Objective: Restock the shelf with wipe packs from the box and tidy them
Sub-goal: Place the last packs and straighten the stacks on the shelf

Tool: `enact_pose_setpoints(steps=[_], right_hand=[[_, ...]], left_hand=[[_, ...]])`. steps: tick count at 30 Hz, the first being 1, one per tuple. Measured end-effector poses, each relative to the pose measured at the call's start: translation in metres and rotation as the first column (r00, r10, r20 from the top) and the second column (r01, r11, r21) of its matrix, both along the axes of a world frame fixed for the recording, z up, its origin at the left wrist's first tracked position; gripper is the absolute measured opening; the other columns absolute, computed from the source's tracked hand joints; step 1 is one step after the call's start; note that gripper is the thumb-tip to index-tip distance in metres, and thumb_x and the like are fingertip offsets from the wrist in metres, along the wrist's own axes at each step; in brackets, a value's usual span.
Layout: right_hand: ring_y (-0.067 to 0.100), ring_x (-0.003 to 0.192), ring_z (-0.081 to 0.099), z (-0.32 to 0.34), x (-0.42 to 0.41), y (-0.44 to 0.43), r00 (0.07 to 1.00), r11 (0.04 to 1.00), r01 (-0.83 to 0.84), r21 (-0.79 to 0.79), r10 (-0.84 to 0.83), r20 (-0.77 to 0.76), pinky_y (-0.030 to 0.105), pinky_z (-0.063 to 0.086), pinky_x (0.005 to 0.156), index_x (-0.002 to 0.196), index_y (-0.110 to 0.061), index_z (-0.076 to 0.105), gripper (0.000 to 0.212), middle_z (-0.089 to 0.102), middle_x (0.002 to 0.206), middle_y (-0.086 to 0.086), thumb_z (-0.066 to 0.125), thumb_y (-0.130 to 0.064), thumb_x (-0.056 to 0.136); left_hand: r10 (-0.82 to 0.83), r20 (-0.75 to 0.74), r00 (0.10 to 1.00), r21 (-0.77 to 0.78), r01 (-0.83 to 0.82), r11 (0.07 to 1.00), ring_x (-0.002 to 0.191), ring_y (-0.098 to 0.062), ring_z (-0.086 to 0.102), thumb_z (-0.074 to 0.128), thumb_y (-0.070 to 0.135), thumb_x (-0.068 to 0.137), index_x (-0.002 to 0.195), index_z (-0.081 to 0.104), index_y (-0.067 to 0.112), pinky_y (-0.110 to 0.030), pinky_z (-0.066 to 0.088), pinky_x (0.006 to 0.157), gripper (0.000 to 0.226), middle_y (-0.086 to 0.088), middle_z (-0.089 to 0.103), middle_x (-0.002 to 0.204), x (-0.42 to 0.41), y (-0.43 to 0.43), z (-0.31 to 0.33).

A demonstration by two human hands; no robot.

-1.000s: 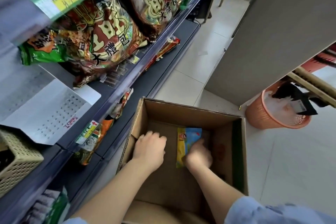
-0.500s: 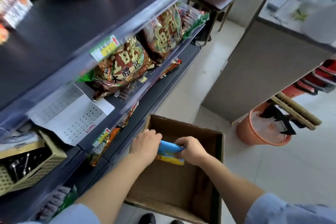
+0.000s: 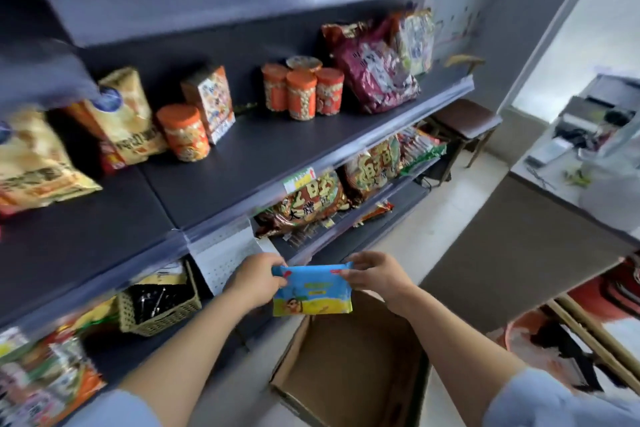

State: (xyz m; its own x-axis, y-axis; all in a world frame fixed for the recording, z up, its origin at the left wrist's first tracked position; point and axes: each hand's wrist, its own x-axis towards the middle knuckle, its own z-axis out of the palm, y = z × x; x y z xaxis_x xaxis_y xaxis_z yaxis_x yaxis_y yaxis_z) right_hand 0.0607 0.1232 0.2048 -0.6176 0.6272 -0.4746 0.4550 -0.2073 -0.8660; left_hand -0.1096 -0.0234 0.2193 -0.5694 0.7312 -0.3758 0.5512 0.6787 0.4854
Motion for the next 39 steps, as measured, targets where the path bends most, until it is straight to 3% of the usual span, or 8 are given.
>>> enact_pose_setpoints(steps=[5,11,18,22,26,31,35,39], right_hand=[[0.026,0.081,0.071,0.057,-0.036,-0.028,0.985,0.996,-0.086,0.002,0.085,-0.147,0.035,0.060,0.076,0.082,-0.005,0.061,0.014,0.069,0.089,0.015,0.074,0.000,0.079],[0.022,0.068,0.068,0.125,-0.090,-0.088,0.929,0.968,-0.225,0.110,0.247,-0.275,0.030,0.059,0.064,0.074,-0.007,0.065,0.011,0.071,0.075,0.009,0.073,-0.002,0.081],[0.009,0.062,0.067,0.192,-0.143,-0.187,0.814,0.903,-0.364,0.227,0.427,-0.395,0.024,0.058,0.063,0.074,-0.009,0.068,0.011,0.070,0.070,0.002,0.072,-0.004,0.083],[0.010,0.066,0.060,0.219,-0.170,-0.249,0.756,0.858,-0.419,0.298,0.511,-0.410,0.020,0.051,0.060,0.084,-0.005,0.070,0.003,0.068,0.073,0.001,0.072,-0.007,0.084],[0.008,0.067,0.060,0.244,-0.193,-0.315,0.693,0.813,-0.464,0.352,0.580,-0.428,0.013,0.046,0.052,0.078,-0.012,0.069,0.008,0.068,0.076,-0.001,0.072,-0.009,0.085],[0.011,0.072,0.064,0.275,-0.219,-0.394,0.641,0.799,-0.479,0.363,0.601,-0.478,0.011,0.049,0.052,0.082,-0.007,0.068,0.005,0.069,0.079,0.003,0.072,-0.009,0.084],[0.017,0.082,0.069,0.292,-0.237,-0.449,0.601,0.775,-0.505,0.380,0.631,-0.490,0.026,0.058,0.069,0.080,-0.011,0.068,0.006,0.073,0.089,0.008,0.073,-0.013,0.084],[0.007,0.071,0.062,0.307,-0.252,-0.492,0.547,0.754,-0.480,0.448,0.657,-0.519,0.015,0.050,0.059,0.080,-0.016,0.069,0.006,0.068,0.079,-0.002,0.071,-0.014,0.085]], left_hand=[[0.216,-0.025,0.976,0.111,-0.212,0.971,0.085,-0.018,0.062,0.061,0.019,0.091,0.088,0.050,0.025,-0.031,0.045,0.065,0.012,0.001,0.067,0.098,-0.021,-0.058,0.054],[0.427,-0.048,0.903,0.250,-0.403,0.880,0.077,-0.022,0.068,0.057,0.014,0.092,0.074,0.054,0.025,-0.044,0.056,0.075,0.021,-0.002,0.070,0.082,-0.034,-0.148,0.118],[0.631,-0.100,0.769,0.419,-0.543,0.728,0.070,-0.015,0.068,0.055,0.012,0.094,0.076,0.056,0.026,-0.034,0.055,0.069,0.023,0.000,0.069,0.083,-0.039,-0.266,0.187],[0.711,-0.155,0.686,0.476,-0.579,0.662,0.064,-0.011,0.065,0.057,0.014,0.094,0.082,0.061,0.020,-0.026,0.044,0.053,0.014,0.000,0.068,0.079,-0.040,-0.333,0.217],[0.786,-0.178,0.593,0.529,-0.615,0.584,0.068,-0.017,0.069,0.060,0.015,0.092,0.074,0.061,0.023,-0.036,0.054,0.068,0.019,-0.002,0.071,0.076,-0.044,-0.402,0.241],[0.845,-0.163,0.510,0.622,-0.612,0.489,0.065,-0.017,0.068,0.060,0.014,0.092,0.073,0.060,0.024,-0.037,0.055,0.065,0.021,-0.002,0.071,0.078,-0.053,-0.481,0.268],[0.873,-0.159,0.460,0.653,-0.615,0.443,0.067,-0.017,0.068,0.059,0.015,0.093,0.080,0.063,0.018,-0.029,0.049,0.056,0.014,-0.004,0.071,0.082,-0.061,-0.533,0.285],[0.903,-0.101,0.418,0.708,-0.607,0.361,0.064,-0.017,0.068,0.058,0.015,0.094,0.091,0.065,0.012,-0.031,0.051,0.060,0.008,-0.006,0.071,0.087,-0.071,-0.574,0.301]])
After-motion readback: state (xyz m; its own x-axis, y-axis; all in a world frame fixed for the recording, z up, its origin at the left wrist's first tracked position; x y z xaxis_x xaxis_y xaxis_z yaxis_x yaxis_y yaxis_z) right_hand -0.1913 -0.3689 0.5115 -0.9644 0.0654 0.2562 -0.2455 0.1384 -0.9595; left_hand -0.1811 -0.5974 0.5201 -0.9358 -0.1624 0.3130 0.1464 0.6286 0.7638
